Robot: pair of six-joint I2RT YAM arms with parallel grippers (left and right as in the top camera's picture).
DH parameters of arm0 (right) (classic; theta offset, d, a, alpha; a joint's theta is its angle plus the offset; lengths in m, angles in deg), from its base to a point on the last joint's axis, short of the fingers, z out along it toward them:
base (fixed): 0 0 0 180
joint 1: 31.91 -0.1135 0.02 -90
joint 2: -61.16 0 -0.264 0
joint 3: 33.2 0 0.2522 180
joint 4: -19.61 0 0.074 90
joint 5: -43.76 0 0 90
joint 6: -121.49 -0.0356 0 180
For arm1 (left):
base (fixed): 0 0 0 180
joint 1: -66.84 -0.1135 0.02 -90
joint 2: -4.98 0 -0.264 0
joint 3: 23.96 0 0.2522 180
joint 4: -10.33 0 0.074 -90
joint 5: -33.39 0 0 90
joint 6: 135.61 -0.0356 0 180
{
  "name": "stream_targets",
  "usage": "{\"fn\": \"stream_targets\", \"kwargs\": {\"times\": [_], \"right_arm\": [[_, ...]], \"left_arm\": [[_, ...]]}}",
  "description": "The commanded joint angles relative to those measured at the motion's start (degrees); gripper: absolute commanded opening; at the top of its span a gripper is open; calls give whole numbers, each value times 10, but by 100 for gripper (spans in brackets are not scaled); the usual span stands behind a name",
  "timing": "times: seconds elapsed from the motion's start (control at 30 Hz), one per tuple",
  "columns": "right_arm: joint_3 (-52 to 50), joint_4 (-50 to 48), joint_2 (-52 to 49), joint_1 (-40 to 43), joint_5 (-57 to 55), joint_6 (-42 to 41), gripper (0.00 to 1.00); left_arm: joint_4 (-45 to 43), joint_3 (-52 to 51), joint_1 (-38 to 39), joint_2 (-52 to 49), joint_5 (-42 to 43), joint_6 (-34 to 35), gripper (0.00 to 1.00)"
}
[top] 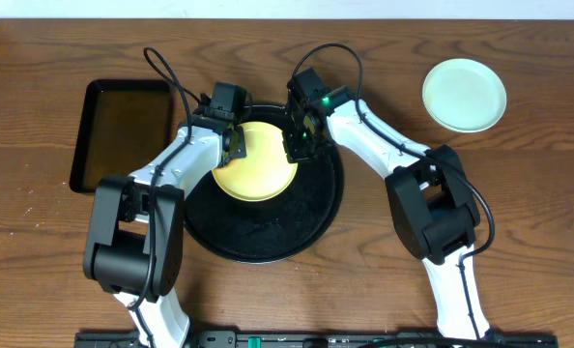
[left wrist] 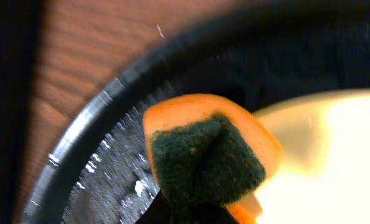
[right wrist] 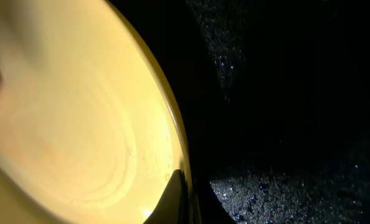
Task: Clean dirty plates on tray and stack at the side
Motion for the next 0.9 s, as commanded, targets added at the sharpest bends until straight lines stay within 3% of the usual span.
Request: {"fn": "stream_targets", "kwargs": {"times": [0.0,0.2,0.43,0.6,0.87], "right_arm": [[1,12,-9,3,-38,5,1],[1,12,-9,3,-38,5,1],[11,17,0,3,-38,9,1],[56,48,36,4,-88,41,1],[134,132,78,-11,-235,99,1]], "left_arm": [[-11,-2,-19,-4,-120,-6,8],[-16,-2,-19,50,-121,-2,7],[24,-2,-32,146,-111,69,7],[43,-2,-94,205,47,61,7],[43,-2,-211,200,53,38,7]]}}
